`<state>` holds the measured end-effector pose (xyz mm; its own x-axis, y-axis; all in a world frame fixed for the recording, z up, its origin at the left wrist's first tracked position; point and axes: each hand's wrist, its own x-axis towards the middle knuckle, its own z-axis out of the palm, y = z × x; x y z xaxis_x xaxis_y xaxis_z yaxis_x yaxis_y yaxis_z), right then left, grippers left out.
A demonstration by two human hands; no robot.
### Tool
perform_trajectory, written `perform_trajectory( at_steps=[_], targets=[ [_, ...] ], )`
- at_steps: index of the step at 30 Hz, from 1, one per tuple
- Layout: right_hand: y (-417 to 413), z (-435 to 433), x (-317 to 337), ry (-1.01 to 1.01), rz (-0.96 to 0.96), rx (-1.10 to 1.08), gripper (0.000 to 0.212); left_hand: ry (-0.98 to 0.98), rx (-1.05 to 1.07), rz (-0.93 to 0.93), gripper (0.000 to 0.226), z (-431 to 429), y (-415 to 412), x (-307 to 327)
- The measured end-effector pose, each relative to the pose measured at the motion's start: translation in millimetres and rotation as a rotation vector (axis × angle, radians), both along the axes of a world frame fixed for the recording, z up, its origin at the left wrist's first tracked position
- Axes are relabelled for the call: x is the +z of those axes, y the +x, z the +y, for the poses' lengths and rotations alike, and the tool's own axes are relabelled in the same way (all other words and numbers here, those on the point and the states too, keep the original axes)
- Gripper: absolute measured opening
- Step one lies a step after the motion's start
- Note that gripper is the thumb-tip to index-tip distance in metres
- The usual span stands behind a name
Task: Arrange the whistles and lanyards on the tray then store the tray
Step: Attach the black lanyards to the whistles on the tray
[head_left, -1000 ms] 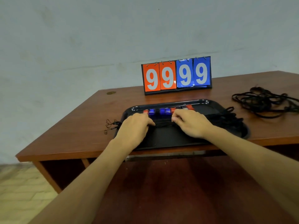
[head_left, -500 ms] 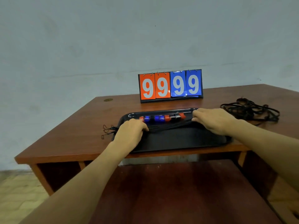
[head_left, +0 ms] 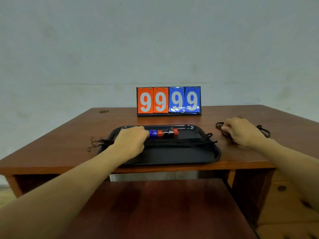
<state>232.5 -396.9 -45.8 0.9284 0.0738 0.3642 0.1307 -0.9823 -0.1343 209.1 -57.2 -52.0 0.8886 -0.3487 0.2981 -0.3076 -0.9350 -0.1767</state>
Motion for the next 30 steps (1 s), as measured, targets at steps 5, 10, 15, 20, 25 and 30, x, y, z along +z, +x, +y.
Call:
perform_trajectory(
  at_steps=[5, 10, 15, 20, 25, 30],
  targets=[
    [4.0, -29.0, -1.2, 0.491, -0.109, -0.144, 0.019, -0.097, -0.182, -0.042, 0.030, -59.0, 2.8, 6.8],
    [-5.4, -60.6, 3.0, 0.610, -0.071, -0.229, 0.022, -0.257, -0.292, 0.093, 0.032, -102.9, 9.2, 13.6],
    [-2.6, -58.7, -11.2, 0.369, 0.119, -0.051, 0.029, -0.502, -0.345, 0.233, 0.028, -142.1, 17.9, 15.0],
    [6.2, -67.4, -26.5, 0.112, 0.206, -0.031, 0.013, -0.560, -0.359, 0.265, 0.024, -163.2, 25.5, 13.7],
    [-1.0, -72.8, -7.3, 0.460, -0.099, -0.013, 0.006, -0.693, -0.349, 0.304, 0.022, -171.3, 25.5, 16.1],
    [-5.1, -66.9, 34.7, 1.275, -0.473, -0.152, 0.010, -1.009, -0.251, 0.423, 0.020, -192.2, 20.9, 31.9]
  ],
)
